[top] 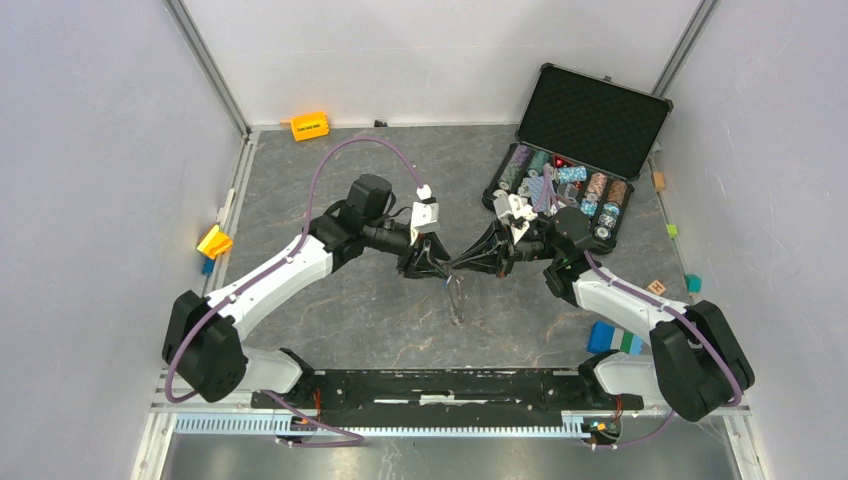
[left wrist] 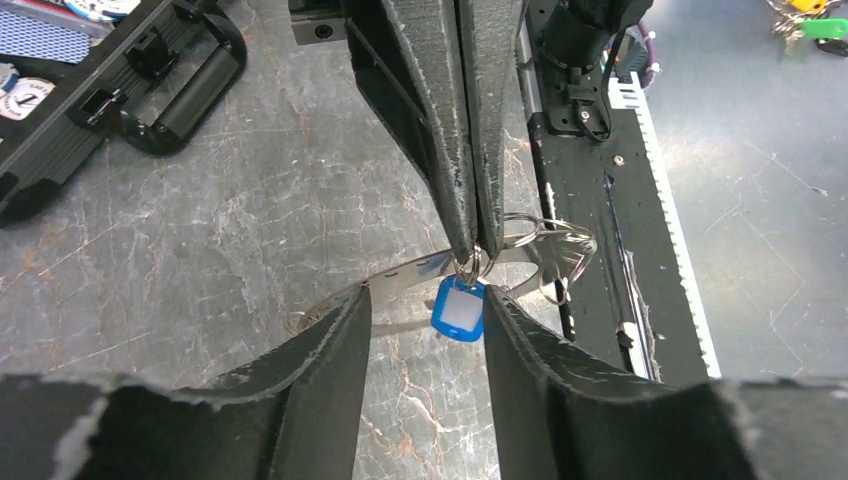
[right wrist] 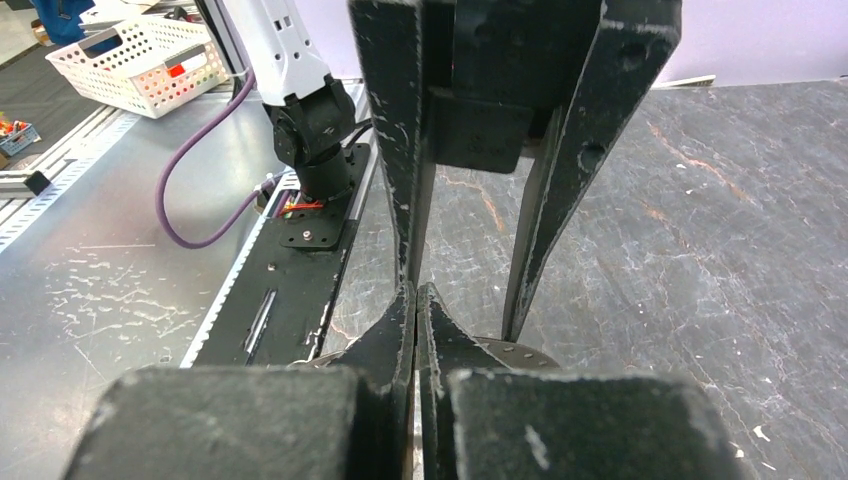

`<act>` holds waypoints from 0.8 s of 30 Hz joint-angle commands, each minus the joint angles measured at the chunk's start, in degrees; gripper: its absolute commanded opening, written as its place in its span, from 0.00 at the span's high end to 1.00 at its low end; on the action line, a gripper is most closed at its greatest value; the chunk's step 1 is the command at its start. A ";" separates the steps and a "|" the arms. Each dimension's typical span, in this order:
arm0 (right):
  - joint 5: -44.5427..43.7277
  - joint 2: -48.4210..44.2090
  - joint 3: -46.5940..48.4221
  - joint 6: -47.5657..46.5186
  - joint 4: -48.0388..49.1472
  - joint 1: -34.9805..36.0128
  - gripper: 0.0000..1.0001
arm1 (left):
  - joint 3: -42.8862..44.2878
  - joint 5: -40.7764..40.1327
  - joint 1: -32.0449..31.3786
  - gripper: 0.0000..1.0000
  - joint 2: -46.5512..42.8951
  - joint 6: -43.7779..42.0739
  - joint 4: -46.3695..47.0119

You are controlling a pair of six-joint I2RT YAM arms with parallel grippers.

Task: Put the keys on the keyring

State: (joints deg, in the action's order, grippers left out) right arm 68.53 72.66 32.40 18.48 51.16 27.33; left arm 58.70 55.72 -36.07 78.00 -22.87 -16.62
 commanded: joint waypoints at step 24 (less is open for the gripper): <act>-0.76 -0.79 1.61 -1.79 -0.34 -0.06 1.00 | 3.71 0.53 -1.89 0.56 -0.41 -8.08 -2.27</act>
State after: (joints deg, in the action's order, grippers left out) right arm 68.51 72.47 32.40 17.28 49.19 27.31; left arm 61.34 54.28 -37.52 77.65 -29.26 -20.49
